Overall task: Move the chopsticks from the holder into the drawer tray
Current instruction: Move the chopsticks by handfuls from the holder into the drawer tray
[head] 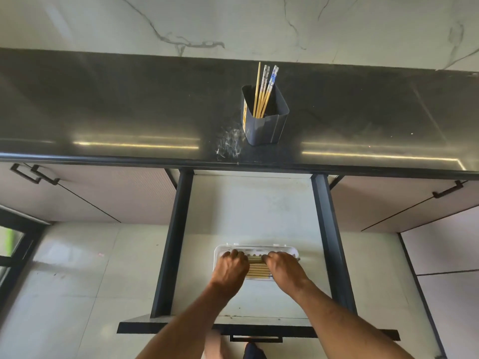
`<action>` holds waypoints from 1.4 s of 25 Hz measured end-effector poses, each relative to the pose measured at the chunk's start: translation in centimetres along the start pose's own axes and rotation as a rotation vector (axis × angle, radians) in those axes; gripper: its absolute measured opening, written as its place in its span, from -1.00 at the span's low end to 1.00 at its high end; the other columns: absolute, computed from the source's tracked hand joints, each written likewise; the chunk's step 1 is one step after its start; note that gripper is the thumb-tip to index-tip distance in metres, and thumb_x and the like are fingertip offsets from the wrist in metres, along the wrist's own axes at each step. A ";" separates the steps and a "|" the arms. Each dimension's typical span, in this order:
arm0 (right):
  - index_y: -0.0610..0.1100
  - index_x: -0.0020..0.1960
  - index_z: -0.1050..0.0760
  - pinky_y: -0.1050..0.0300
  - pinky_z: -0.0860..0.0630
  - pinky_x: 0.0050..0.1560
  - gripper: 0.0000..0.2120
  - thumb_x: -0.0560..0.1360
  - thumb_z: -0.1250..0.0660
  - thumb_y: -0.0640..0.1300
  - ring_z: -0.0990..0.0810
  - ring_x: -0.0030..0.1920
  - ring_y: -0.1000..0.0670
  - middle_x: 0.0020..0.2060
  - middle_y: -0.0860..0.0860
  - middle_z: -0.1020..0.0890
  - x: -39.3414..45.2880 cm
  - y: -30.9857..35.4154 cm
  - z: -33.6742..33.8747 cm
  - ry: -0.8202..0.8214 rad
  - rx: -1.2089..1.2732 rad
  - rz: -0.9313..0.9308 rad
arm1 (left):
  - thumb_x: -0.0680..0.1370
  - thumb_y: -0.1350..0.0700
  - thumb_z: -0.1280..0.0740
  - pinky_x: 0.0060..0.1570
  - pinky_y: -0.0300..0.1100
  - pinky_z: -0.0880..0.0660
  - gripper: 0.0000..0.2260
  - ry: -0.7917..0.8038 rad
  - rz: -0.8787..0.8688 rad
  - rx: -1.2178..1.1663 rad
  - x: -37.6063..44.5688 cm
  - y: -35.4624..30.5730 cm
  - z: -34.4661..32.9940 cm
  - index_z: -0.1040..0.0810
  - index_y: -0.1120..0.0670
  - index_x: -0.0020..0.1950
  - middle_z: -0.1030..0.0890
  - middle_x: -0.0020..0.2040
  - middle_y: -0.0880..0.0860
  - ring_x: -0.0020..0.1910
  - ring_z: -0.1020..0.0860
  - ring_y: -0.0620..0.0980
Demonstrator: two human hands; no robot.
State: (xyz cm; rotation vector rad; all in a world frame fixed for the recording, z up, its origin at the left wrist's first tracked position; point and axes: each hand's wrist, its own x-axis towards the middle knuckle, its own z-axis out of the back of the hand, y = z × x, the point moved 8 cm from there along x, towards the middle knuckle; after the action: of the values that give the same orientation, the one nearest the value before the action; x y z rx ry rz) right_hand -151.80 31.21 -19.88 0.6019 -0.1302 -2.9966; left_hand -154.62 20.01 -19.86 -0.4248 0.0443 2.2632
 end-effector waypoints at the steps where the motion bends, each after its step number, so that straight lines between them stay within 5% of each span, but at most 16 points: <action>1: -0.12 0.18 -0.55 0.05 -0.59 0.02 -0.69 0.52 -0.24 -0.37 -0.67 0.06 -0.08 0.04 -0.07 -0.66 0.2 -0.1 -0.5 0.004 0.010 0.001 | 0.36 0.24 -0.48 -0.25 -0.13 -0.61 -0.89 0.016 0.014 -0.012 0.3 0.1 -0.5 -0.72 0.09 -0.14 -0.67 -0.22 0.02 -0.21 -0.64 0.02; 4: -0.11 0.21 -0.54 0.05 -0.59 0.08 -0.71 0.55 -0.22 -0.31 -0.66 0.09 -0.07 0.08 -0.06 -0.66 1.2 -0.4 -1.1 0.002 0.008 0.001 | 0.54 0.27 -0.27 -0.01 0.00 -0.59 -0.77 0.007 0.081 -0.004 1.1 0.9 -0.8 -0.65 0.16 0.12 -0.65 -0.01 0.11 0.02 -0.62 0.12; 8: -0.11 0.13 -0.57 0.07 -0.60 0.08 -0.73 0.49 -0.30 -0.34 -0.66 0.06 -0.06 0.04 -0.05 -0.67 2.4 -0.6 -1.3 -0.007 0.009 -0.025 | 0.51 0.29 -0.30 -0.01 -0.02 -0.57 -0.80 0.066 0.132 -0.040 2.1 1.8 -1.7 -0.62 0.16 0.09 -0.62 0.00 0.12 0.03 -0.59 0.13; 13: -0.01 -0.30 -0.60 0.26 -0.44 -0.41 -0.69 0.04 -0.57 -0.28 -0.63 -0.38 0.06 -0.40 0.08 -0.61 2.0 0.1 -0.1 -0.058 -0.038 0.004 | 0.42 0.33 -0.24 0.05 -0.03 -0.51 -0.68 0.027 0.150 -0.096 2.1 2.6 -2.4 -0.53 0.16 0.15 -0.57 0.09 0.13 0.10 -0.55 0.14; 25: -0.07 -0.46 -0.58 0.18 -0.56 -0.47 -0.66 -0.08 -0.62 -0.38 -0.59 -0.46 0.02 -0.48 0.01 -0.57 2.4 -0.9 -0.8 -0.097 -0.062 -0.064 | 0.42 0.37 -0.24 0.10 -0.02 -0.51 -0.67 -0.032 0.159 -0.186 2.0 3.1 -2.7 -0.55 0.17 0.14 -0.55 0.15 0.14 0.16 -0.52 0.14; 27: -0.08 -0.41 -0.61 0.14 -0.59 -0.40 -0.71 0.03 -0.61 -0.37 -0.62 -0.41 0.00 -0.43 0.00 -0.61 2.4 -1.3 -1.2 -0.072 -0.059 -0.107 | 0.40 0.37 -0.26 0.10 -0.01 -0.51 -0.66 -0.040 0.171 -0.181 2.0 3.0 -2.8 -0.54 0.17 0.15 -0.56 0.14 0.14 0.14 -0.52 0.15; 30: -0.07 -0.09 -0.67 0.02 -0.57 -0.01 -0.81 0.42 -0.40 -0.33 -0.67 -0.12 -0.03 -0.15 0.00 -0.68 2.4 -2.0 -2.5 0.014 -0.051 -0.140 | 0.41 0.40 -0.25 0.14 -0.04 -0.48 -0.65 -0.066 0.203 -0.226 1.9 3.3 -2.9 -0.56 0.17 0.14 -0.58 0.12 0.14 0.14 -0.53 0.15; 35: -0.08 0.06 -0.65 -0.03 -0.50 0.14 -0.72 0.47 -0.29 -0.33 -0.64 0.02 -0.03 0.00 0.00 -0.68 2.0 -2.2 -2.3 -0.047 -0.011 -0.129 | 0.48 0.40 -0.25 0.17 -0.14 -0.44 -0.66 -0.113 0.237 -0.272 1.6 3.9 -2.8 -0.55 0.14 0.19 -0.56 0.16 0.10 0.17 -0.50 0.10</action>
State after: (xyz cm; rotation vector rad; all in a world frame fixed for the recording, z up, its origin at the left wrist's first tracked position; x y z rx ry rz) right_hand -152.91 33.03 -22.95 0.5594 -0.0803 -3.1347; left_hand -157.69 18.10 -23.45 -0.4516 -0.2882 2.5339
